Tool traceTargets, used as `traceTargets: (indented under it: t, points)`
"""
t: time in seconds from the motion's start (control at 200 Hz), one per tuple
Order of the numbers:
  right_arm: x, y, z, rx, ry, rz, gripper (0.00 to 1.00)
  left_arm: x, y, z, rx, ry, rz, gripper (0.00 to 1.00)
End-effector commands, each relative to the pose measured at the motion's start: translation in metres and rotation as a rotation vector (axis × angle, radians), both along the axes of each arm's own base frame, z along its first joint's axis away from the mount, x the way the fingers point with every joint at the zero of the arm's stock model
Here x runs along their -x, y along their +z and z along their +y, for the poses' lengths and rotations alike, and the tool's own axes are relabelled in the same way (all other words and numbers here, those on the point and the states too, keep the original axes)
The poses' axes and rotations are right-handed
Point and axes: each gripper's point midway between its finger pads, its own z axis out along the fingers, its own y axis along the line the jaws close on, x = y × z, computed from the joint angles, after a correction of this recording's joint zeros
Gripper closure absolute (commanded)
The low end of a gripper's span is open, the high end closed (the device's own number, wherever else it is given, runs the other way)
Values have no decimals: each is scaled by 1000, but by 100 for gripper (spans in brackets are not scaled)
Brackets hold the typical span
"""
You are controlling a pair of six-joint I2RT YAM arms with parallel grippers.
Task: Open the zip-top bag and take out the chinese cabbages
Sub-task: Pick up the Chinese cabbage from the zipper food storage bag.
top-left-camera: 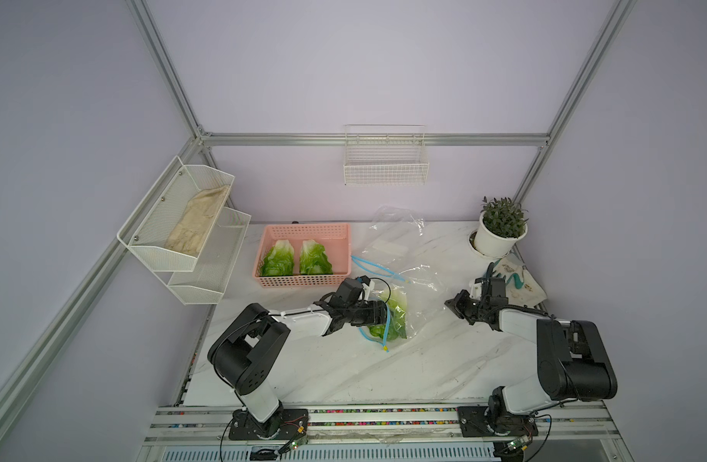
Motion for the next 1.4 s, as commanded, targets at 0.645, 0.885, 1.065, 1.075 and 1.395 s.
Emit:
traceTargets:
  t: [0.645,0.885,1.065,1.075,1.395]
  points:
    - [-8,9,-38,133,-163,-22,100,11,49,20,-40,-34,-96,93]
    - [-10,11,-49,139,-211,-25,100,28,79,56,-76,-14,-135,92]
    - [-13,14,-56,144,-237,-28,100,34,99,99,-160,71,-179,92]
    - [-13,14,-57,144,-239,-29,100,34,100,101,-165,75,-183,92]
    - [-12,14,-58,141,-236,-30,100,22,147,157,-270,249,-324,94]
